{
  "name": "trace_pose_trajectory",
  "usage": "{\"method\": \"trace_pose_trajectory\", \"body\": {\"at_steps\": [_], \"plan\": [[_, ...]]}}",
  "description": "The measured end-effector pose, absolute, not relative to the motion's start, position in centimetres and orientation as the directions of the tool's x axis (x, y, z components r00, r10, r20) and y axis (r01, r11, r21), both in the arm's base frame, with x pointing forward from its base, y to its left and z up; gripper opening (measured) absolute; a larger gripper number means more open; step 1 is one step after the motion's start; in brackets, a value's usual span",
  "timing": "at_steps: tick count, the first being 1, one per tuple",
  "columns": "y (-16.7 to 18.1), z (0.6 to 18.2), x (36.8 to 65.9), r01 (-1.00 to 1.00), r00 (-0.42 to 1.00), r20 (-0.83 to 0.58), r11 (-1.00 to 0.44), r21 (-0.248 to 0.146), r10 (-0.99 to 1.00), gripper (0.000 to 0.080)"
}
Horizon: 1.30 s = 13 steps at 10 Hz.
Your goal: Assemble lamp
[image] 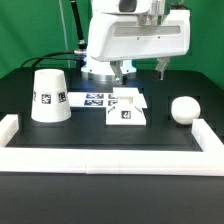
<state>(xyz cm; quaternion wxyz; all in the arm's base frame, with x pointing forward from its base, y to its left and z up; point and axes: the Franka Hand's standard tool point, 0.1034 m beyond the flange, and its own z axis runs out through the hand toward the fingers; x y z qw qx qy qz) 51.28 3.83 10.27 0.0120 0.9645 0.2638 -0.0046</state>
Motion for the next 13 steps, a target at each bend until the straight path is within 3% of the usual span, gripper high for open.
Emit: {"method": "trace_pose_trajectory", "body": {"at_steps": [3, 6, 8, 13], "plan": [[3.3, 10.3, 50.7, 0.453, 0.891, -0.009, -0.891, 0.018, 0.453, 0.0700], [1.9, 9.3, 47.4, 0.270, 0.962, -0.048, -0.963, 0.006, 0.269, 0.0700], [1.2, 8.2, 46.6, 0.220, 0.973, -0.058, -0.975, -0.026, 0.221, 0.0700], [1.2, 8.4, 46.6, 0.218, 0.974, -0.053, -0.976, -0.025, 0.219, 0.0700]]}}
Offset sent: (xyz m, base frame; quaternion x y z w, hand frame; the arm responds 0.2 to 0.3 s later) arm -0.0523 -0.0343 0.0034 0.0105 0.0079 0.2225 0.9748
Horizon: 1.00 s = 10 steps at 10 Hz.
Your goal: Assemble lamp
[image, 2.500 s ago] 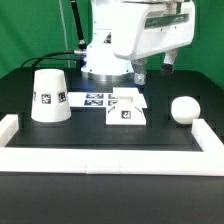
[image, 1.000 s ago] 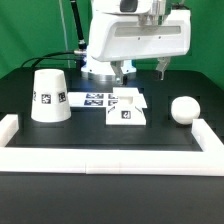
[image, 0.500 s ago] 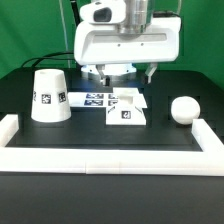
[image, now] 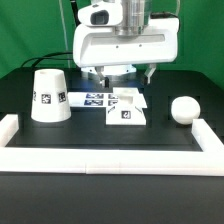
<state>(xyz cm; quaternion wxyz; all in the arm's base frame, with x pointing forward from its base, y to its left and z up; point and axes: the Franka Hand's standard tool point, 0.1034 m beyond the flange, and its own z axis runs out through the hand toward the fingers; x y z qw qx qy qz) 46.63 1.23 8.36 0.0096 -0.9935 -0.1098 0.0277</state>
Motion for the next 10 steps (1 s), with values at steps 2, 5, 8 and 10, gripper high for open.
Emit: {"method": "trace_pose_trajectory", "body": {"at_steps": [2, 5, 8, 10], "plan": [[0.4, 7.9, 44.7, 0.108, 0.992, -0.066, -0.993, -0.040, 0.111, 0.0700], [0.5, 7.4, 43.9, -0.009, 0.995, -0.096, -0.998, -0.059, -0.004, 0.0700], [1.6, 6.9, 43.8, 0.005, 0.995, -0.095, -0.998, -0.058, 0.010, 0.0700], [2.2, 6.6, 43.7, 0.020, 0.995, -0.094, -0.998, -0.058, 0.025, 0.0700]]}}
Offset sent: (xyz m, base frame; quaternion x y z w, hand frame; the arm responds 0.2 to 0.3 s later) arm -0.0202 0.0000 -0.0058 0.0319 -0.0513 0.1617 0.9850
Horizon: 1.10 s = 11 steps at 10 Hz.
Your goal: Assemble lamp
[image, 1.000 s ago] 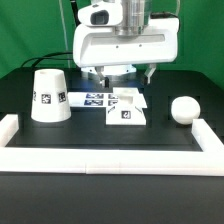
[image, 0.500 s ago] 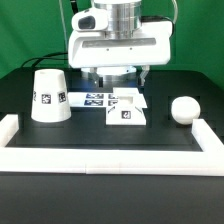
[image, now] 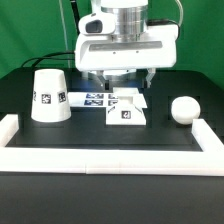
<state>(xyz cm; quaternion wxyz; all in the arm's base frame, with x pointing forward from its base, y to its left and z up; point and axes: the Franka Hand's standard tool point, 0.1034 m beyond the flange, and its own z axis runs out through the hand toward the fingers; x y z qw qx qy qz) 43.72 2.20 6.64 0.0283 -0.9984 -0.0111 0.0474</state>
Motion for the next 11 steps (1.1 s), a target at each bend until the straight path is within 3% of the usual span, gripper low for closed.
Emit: {"method": "trace_pose_trajectory", "body": {"at_steps": [9, 10, 11], "plan": [[2.4, 4.3, 42.2, 0.062, 0.995, -0.080, -0.997, -0.049, 0.066, 0.0700], [2.2, 4.4, 42.3, 0.062, 0.995, -0.078, -0.997, -0.049, 0.066, 0.0584], [2.0, 4.5, 42.4, 0.062, 0.995, -0.077, -0.997, -0.049, 0.065, 0.0584]]}}
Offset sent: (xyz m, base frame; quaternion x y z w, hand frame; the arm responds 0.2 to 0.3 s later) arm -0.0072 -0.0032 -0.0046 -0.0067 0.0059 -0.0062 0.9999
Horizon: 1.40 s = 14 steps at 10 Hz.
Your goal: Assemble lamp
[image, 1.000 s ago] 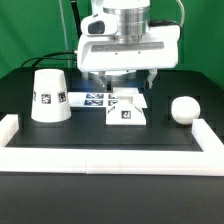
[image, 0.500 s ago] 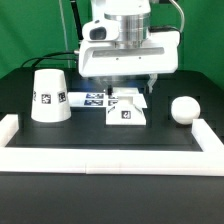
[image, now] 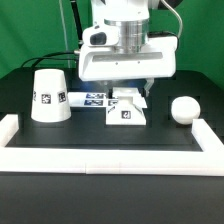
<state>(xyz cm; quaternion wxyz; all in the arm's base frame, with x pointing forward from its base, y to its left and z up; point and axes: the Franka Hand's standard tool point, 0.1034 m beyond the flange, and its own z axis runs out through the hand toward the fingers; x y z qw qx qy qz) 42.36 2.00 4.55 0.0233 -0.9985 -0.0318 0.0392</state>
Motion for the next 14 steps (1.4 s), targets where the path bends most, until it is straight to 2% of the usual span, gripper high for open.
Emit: {"method": "trace_pose_trajectory", "body": {"at_steps": [1, 6, 7, 11, 14], "plan": [[2.0, 4.6, 42.4, 0.062, 0.995, -0.076, -0.997, -0.049, 0.065, 0.0533], [2.0, 4.5, 42.4, 0.065, 0.995, -0.078, -0.997, -0.050, 0.069, 0.0533], [1.9, 5.0, 43.2, 0.085, 0.992, -0.087, -0.995, -0.057, 0.090, 0.0533], [3.4, 5.3, 50.2, 0.099, 0.994, -0.044, -0.993, -0.065, 0.102, 0.0534], [5.0, 5.0, 52.9, 0.068, 0.997, -0.025, -0.995, -0.066, 0.070, 0.0535]]}}
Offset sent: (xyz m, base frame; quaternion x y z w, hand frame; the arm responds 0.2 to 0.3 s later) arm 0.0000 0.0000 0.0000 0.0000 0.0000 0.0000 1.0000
